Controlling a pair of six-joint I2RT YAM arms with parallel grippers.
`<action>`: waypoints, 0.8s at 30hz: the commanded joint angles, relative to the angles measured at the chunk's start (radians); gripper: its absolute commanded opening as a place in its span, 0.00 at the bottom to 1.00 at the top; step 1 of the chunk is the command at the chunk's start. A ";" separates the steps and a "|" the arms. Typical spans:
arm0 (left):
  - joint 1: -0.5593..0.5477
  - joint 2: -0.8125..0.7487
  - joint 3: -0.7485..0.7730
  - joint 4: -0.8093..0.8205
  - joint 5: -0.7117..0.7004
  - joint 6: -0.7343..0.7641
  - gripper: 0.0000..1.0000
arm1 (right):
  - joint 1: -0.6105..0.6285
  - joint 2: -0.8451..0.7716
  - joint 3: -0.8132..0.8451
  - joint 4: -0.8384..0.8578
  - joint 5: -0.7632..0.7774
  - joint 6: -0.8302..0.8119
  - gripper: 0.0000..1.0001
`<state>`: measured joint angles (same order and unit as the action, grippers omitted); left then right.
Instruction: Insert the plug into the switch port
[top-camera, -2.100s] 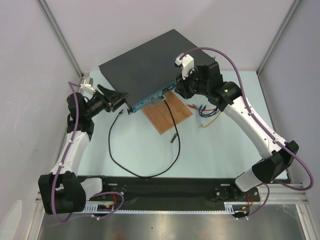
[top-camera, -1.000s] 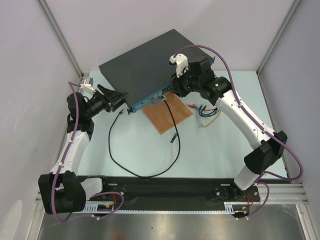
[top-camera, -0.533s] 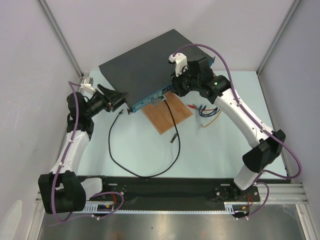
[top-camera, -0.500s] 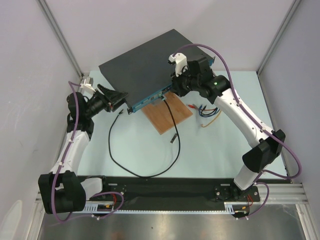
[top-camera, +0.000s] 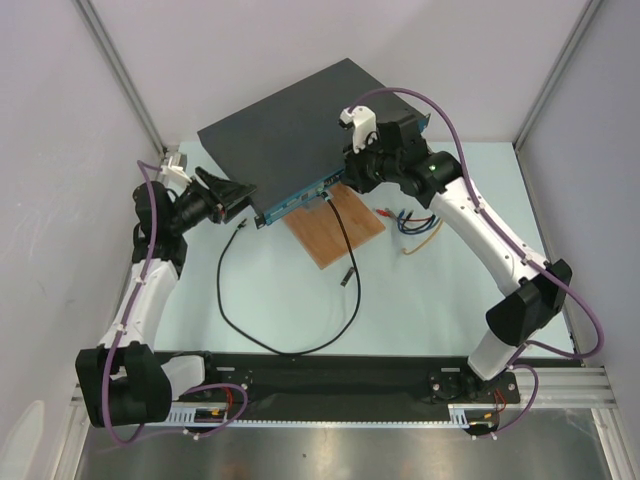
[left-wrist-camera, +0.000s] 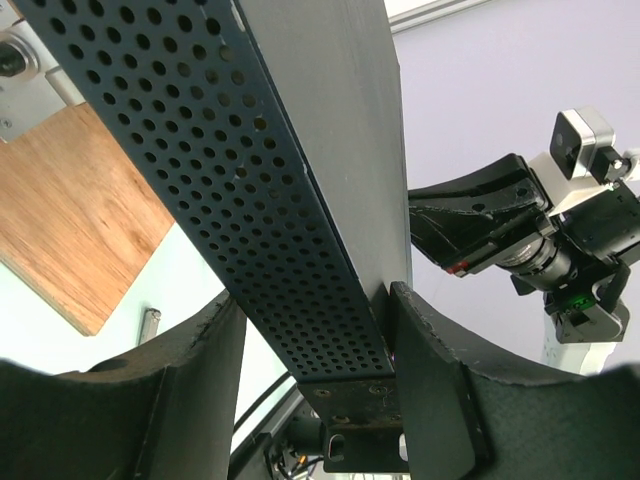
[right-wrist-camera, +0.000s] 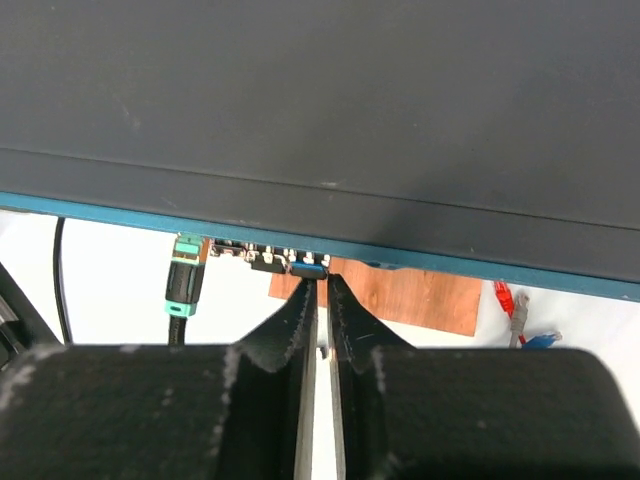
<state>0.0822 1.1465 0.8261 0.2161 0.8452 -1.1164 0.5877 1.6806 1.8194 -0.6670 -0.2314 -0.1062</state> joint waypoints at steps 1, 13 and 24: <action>-0.073 0.025 0.070 0.029 -0.021 0.144 0.04 | -0.025 -0.064 -0.038 0.190 -0.023 -0.016 0.15; -0.036 -0.004 0.100 -0.020 -0.023 0.162 0.58 | -0.106 -0.390 -0.386 0.138 -0.069 0.034 0.33; 0.066 -0.085 0.148 -0.106 -0.005 0.175 0.80 | -0.082 -0.533 -0.825 0.242 0.053 0.125 0.50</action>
<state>0.1104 1.1252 0.8997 0.0769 0.8406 -0.9802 0.4870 1.1770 1.0630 -0.5026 -0.2619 -0.0227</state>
